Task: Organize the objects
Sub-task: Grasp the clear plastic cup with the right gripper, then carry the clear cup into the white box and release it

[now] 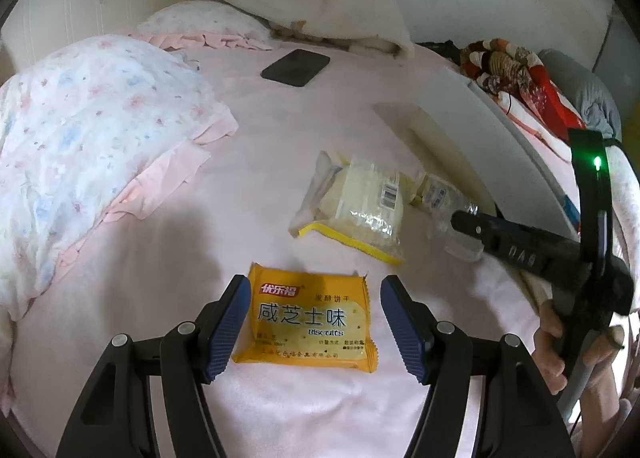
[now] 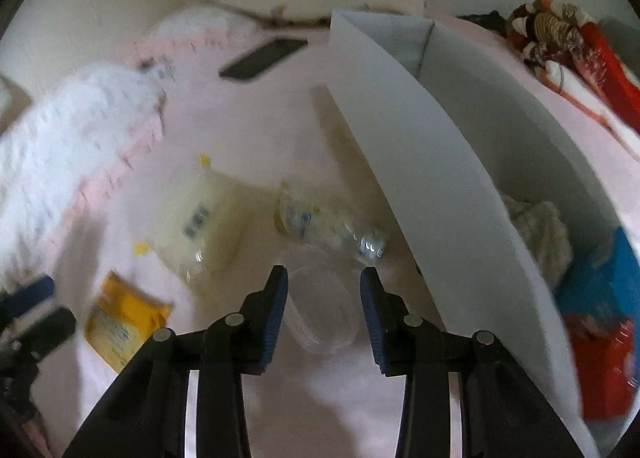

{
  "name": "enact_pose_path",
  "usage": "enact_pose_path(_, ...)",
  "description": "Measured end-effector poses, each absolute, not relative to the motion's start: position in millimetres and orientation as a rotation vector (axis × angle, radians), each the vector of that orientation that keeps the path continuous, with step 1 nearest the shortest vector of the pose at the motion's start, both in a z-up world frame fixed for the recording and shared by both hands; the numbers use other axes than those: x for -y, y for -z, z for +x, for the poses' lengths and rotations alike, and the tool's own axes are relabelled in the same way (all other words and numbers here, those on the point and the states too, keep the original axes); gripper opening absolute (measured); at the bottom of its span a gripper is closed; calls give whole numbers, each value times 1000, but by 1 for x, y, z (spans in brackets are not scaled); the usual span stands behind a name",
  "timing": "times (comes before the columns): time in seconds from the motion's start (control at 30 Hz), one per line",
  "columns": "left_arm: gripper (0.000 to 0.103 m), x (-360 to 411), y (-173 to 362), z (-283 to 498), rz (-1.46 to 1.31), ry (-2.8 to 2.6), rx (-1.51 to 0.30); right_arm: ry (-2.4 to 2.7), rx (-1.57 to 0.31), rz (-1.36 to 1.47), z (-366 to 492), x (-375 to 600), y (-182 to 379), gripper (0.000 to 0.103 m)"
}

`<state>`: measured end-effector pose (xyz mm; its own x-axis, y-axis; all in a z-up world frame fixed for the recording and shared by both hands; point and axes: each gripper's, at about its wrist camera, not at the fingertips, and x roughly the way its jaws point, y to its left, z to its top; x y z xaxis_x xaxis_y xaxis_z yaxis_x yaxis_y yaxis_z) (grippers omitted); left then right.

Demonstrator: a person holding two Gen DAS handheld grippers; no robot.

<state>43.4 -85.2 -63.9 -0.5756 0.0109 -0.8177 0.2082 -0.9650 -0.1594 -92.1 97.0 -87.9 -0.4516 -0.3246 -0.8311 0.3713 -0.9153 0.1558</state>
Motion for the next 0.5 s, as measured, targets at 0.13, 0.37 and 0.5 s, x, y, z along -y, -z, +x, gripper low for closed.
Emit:
enact_pose_path(0.13,65,81,71,41,1420,2663,-339,2247,76,1445,-99,-103,100,40)
enact_pose_path(0.37,65,74,88,34,1457,2647,-437,2204,80,1495,-89,-91,103,42)
enact_pose_path(0.5,65,63,91,33,1452,2683,-509,2166,221,1441,-76,-98,86,42)
